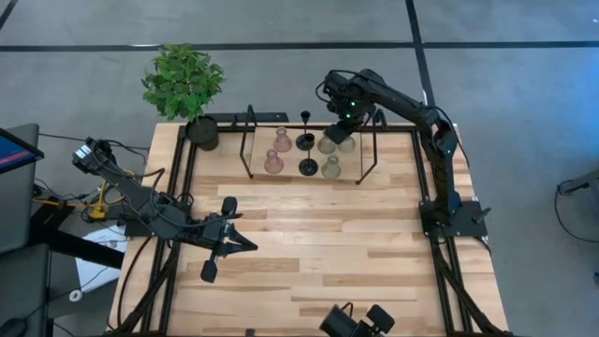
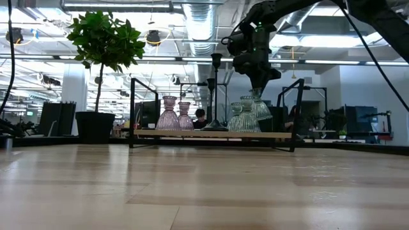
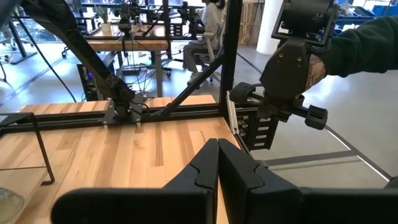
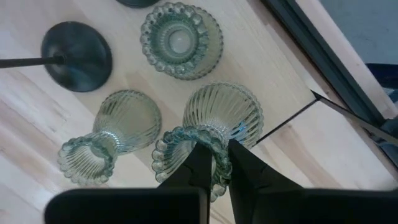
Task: Pick & Place candle stick holders
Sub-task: Put the green candle holder on the shelf
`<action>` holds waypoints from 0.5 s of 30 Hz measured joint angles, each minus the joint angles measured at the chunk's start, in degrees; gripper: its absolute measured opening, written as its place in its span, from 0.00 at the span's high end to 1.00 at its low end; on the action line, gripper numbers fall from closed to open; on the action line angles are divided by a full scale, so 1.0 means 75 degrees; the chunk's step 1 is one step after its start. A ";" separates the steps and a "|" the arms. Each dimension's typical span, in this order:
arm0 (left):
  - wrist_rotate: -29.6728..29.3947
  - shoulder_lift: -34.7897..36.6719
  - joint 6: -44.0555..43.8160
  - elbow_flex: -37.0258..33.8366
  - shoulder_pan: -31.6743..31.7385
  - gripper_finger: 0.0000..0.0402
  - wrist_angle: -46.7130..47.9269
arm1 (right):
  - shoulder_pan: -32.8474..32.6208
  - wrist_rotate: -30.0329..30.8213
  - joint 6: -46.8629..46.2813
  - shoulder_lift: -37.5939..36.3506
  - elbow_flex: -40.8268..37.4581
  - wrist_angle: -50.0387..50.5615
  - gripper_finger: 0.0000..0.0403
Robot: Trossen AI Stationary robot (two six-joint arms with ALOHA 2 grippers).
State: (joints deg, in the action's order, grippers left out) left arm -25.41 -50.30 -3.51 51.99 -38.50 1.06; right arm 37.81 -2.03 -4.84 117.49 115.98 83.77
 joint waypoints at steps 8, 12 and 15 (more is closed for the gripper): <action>0.0000 0.0000 0.0000 0.0000 0.0000 0.98 -0.0003 | -0.0038 0.0018 -0.0213 0.0000 0.0000 -0.0006 0.96; 0.0000 0.0000 0.0000 0.0000 0.0000 0.98 -0.0003 | -0.0033 -0.0489 -0.0222 0.0000 0.0000 -0.0019 0.96; 0.0000 0.0000 0.0000 0.0000 0.0000 0.98 -0.0003 | -0.0036 -0.0384 -0.0222 0.0000 0.0000 -0.0030 0.96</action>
State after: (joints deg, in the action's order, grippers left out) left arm -25.41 -50.30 -3.51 51.99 -38.50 1.04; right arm 37.54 -4.91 -6.50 117.49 115.98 83.54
